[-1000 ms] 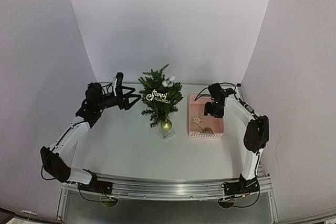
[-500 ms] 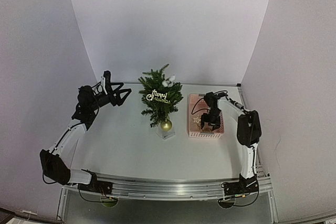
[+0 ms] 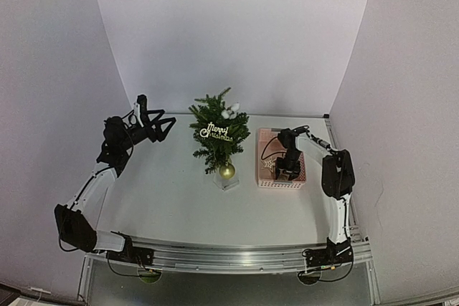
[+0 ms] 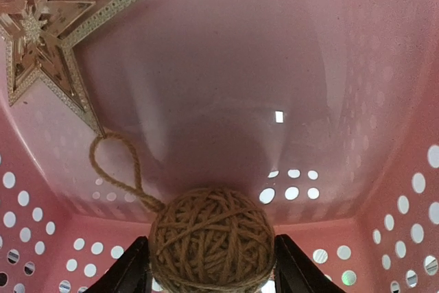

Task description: Decorate the small christmas tree

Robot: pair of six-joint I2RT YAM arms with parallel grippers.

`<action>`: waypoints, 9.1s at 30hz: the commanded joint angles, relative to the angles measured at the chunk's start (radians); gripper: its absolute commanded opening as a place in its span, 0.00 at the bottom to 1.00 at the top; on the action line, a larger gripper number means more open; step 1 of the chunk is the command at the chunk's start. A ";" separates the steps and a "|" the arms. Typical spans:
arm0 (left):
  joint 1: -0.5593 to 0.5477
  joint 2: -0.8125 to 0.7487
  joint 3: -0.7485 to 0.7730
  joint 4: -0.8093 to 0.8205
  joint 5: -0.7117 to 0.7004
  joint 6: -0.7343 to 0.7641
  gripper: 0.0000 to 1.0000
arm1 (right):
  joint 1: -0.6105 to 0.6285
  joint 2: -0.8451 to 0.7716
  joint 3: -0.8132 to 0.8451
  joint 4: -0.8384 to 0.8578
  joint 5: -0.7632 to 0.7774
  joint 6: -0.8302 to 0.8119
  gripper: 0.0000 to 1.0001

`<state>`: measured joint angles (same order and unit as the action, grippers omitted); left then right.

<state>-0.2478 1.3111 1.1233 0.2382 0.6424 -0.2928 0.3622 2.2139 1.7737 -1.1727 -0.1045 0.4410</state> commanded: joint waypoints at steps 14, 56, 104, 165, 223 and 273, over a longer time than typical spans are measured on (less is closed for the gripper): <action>0.005 0.013 0.007 0.042 0.005 -0.003 0.91 | -0.002 -0.067 0.227 -0.126 0.002 -0.052 0.28; 0.005 0.029 -0.021 0.084 0.040 0.036 0.91 | 0.123 -0.583 -0.050 0.518 -0.227 -0.280 0.29; 0.006 0.042 -0.009 0.098 0.072 0.017 0.91 | 0.159 -0.587 -0.165 0.678 -0.216 -0.225 0.26; -0.059 0.225 0.426 -0.258 0.346 0.267 0.84 | 0.205 -0.774 -0.234 0.613 -0.066 -0.349 0.18; -0.558 0.621 0.993 -0.663 0.124 0.798 0.14 | 0.094 -0.806 -0.289 0.634 -0.424 -0.272 0.15; -0.522 0.699 1.087 -0.672 -0.063 1.576 0.40 | 0.105 -0.566 -0.011 0.662 -0.239 -0.399 0.09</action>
<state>-0.7731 2.0026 2.2360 -0.5187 0.5884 1.2526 0.4505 1.6324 1.7231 -0.5309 -0.3520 0.0546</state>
